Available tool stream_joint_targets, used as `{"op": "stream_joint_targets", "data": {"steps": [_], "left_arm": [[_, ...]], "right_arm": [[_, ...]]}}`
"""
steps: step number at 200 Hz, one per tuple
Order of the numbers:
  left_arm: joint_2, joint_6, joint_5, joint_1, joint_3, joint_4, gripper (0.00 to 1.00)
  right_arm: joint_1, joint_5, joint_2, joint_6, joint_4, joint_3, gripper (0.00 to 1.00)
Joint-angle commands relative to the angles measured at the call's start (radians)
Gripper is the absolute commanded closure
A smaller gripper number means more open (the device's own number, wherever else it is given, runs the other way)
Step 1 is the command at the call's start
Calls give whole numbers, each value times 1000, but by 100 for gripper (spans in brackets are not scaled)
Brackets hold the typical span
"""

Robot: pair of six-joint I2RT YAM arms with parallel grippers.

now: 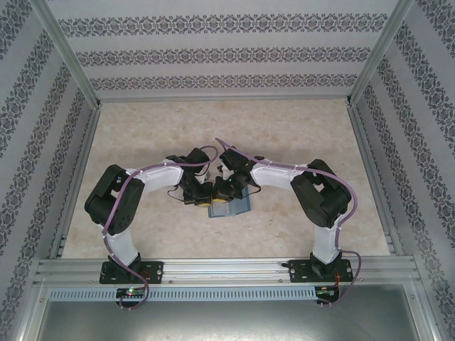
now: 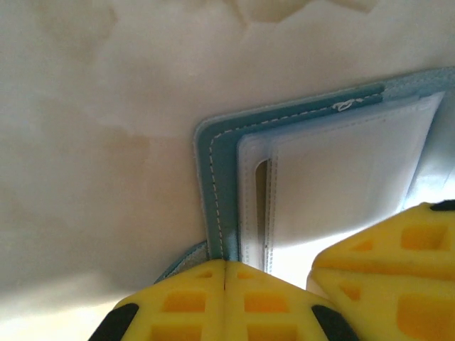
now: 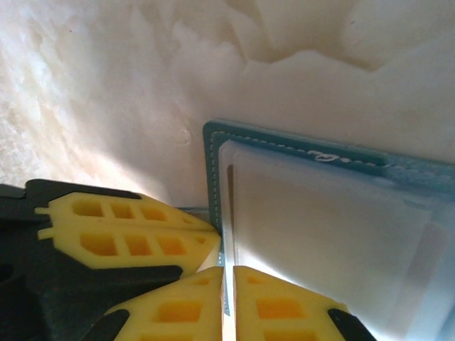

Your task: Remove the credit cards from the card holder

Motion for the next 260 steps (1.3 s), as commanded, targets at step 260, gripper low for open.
{"op": "stream_joint_targets", "data": {"steps": [260], "left_arm": [[8, 3, 5, 12, -29, 2, 100]], "right_arm": [[28, 122, 8, -15, -111, -8, 84]]}}
